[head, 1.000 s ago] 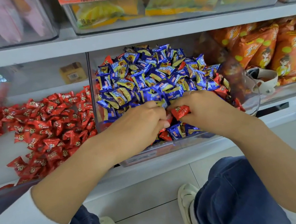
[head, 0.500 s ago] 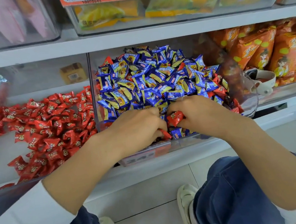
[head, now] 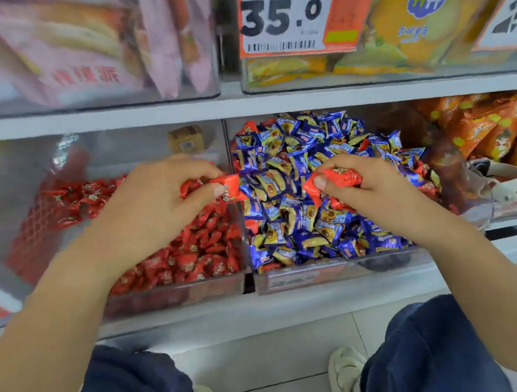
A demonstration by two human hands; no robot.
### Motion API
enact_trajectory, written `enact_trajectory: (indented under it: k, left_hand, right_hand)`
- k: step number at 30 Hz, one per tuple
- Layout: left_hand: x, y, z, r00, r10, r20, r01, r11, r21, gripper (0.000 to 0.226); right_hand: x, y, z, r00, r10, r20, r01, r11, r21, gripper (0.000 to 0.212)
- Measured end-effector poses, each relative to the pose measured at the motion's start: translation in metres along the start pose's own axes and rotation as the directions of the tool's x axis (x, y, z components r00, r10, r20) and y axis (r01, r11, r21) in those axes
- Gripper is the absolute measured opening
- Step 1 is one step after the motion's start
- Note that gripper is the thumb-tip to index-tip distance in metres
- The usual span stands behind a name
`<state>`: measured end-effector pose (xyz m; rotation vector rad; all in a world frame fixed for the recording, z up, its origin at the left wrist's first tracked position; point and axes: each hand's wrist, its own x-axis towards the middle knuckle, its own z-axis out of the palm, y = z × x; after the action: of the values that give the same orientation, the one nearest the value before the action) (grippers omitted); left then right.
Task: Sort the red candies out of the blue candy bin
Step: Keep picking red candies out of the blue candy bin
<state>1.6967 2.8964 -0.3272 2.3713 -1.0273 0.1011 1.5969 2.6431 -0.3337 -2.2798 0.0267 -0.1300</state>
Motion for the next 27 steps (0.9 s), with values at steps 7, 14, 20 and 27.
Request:
enact_trajectory:
  k: [7,14,20,27]
  left_hand:
    - [-0.032,-0.063,-0.034,0.953,-0.298,0.060,0.296,0.954,0.043,0.019]
    - [-0.042,-0.083,-0.042,0.918,-0.374,0.130,0.387,0.918,-0.088,0.046]
    - [-0.036,-0.077,-0.038,0.925,-0.374,0.058,0.379,0.909,-0.173,0.034]
    - [0.007,-0.014,0.013,0.940,-0.310,0.141,0.329,0.934,-0.138,0.051]
  right_hand:
    - [0.045,-0.079,0.077,0.975,-0.178,0.136,0.198,0.969,-0.148,0.013]
    - [0.085,-0.095,0.122,0.919,-0.008,0.393,0.078,0.984,-0.161,0.061]
    - [0.055,-0.072,0.074,0.972,-0.074,0.222,0.074,0.997,0.005,0.023]
    - [0.018,-0.009,0.022,0.992,-0.077,0.096,0.105,0.934,-0.340,0.023]
